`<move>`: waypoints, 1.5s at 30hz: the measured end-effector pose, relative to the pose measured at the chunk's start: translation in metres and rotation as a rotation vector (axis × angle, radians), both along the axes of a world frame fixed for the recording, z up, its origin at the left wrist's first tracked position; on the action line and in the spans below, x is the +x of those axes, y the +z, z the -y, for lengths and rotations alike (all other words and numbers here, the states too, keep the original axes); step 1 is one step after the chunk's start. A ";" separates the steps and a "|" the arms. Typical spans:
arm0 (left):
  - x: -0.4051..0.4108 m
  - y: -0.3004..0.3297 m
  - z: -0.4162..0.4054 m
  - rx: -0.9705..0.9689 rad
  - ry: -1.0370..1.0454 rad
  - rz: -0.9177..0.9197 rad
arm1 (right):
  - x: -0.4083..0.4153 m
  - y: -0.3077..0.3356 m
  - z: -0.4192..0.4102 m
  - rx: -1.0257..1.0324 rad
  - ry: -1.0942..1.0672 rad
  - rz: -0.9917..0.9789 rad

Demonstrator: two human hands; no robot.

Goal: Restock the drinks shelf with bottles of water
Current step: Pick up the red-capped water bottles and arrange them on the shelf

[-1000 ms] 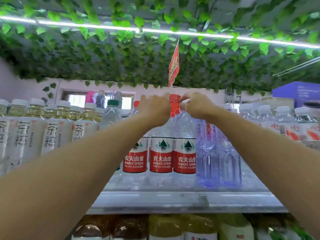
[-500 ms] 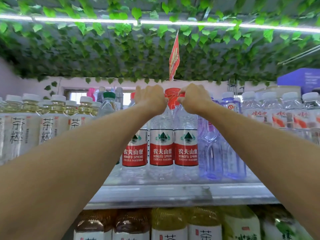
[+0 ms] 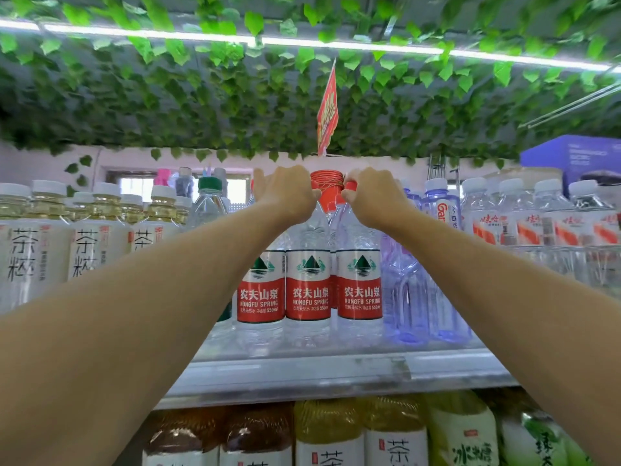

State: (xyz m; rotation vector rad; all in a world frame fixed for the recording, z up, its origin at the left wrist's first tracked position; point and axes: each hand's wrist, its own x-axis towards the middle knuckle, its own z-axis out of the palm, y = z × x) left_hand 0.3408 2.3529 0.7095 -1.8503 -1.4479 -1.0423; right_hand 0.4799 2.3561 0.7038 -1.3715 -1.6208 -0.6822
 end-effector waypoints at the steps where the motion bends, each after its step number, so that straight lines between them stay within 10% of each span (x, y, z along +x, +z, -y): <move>1: 0.000 -0.001 0.003 -0.002 0.016 -0.027 | 0.000 -0.003 0.002 0.011 -0.005 0.012; 22: 0.068 -0.015 0.037 0.067 -0.185 -0.120 | 0.123 -0.025 0.071 -0.016 -0.071 -0.250; 34: 0.127 -0.011 0.028 -0.169 -0.020 -0.161 | 0.166 0.001 0.027 -0.075 -0.003 0.329; 45: 0.140 -0.009 0.022 -0.197 0.149 -0.256 | 0.156 -0.005 0.010 -0.113 -0.061 0.374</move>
